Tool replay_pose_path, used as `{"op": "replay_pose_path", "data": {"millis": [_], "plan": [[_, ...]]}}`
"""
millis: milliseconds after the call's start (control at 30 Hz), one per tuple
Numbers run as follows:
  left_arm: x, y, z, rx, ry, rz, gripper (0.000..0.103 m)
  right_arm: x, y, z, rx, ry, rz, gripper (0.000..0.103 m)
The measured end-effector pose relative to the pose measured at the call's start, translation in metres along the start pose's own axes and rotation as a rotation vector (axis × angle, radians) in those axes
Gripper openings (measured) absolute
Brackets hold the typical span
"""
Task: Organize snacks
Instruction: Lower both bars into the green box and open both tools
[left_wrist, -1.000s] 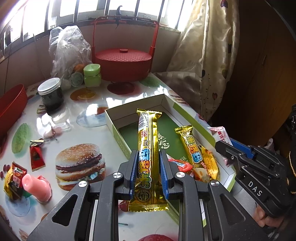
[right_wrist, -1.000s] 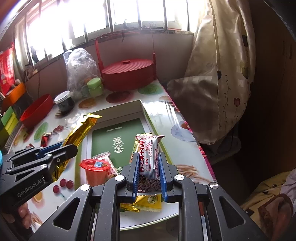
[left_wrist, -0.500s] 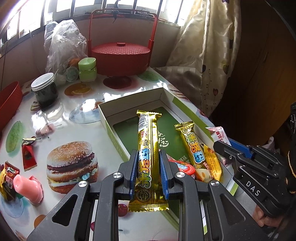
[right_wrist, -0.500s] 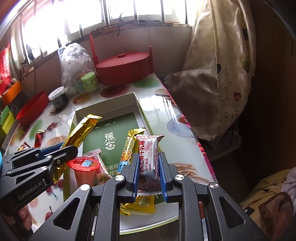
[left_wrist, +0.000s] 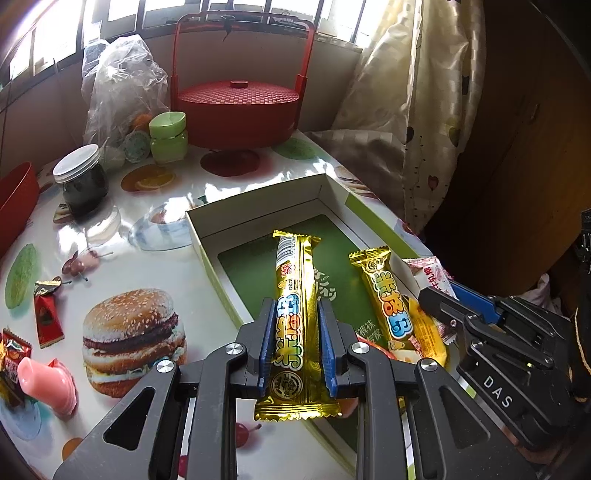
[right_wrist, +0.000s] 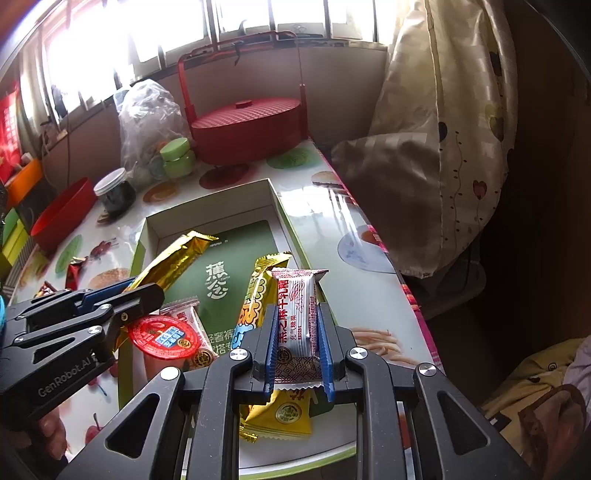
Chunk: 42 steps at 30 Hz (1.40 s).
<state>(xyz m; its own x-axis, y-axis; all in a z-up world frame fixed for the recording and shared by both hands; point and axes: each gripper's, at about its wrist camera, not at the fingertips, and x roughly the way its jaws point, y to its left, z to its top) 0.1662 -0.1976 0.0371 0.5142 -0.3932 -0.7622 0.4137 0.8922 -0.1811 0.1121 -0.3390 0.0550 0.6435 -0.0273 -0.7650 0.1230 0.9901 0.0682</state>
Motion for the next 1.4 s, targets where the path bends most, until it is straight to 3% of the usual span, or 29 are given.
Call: {"op": "replay_pose_path", "data": {"millis": [700,1067,1200,1400], "plan": [[0.012,-0.003,0.002,0.008,0.022,0.001,0.024,0.014,0.002,0.003,0.001,0.009,0.021,0.020],[0.012,-0.005,0.001,0.012,0.023,0.003,0.025,0.011,0.004,0.003,-0.001,0.000,0.032,0.028],[0.011,-0.006,0.001,0.011,0.021,-0.018,0.034,0.010,0.006,0.003,-0.005,-0.006,0.025,0.035],[0.007,-0.007,0.001,0.019,0.018,-0.012,0.036,0.010,0.006,0.003,-0.005,-0.004,0.027,0.037]]}}
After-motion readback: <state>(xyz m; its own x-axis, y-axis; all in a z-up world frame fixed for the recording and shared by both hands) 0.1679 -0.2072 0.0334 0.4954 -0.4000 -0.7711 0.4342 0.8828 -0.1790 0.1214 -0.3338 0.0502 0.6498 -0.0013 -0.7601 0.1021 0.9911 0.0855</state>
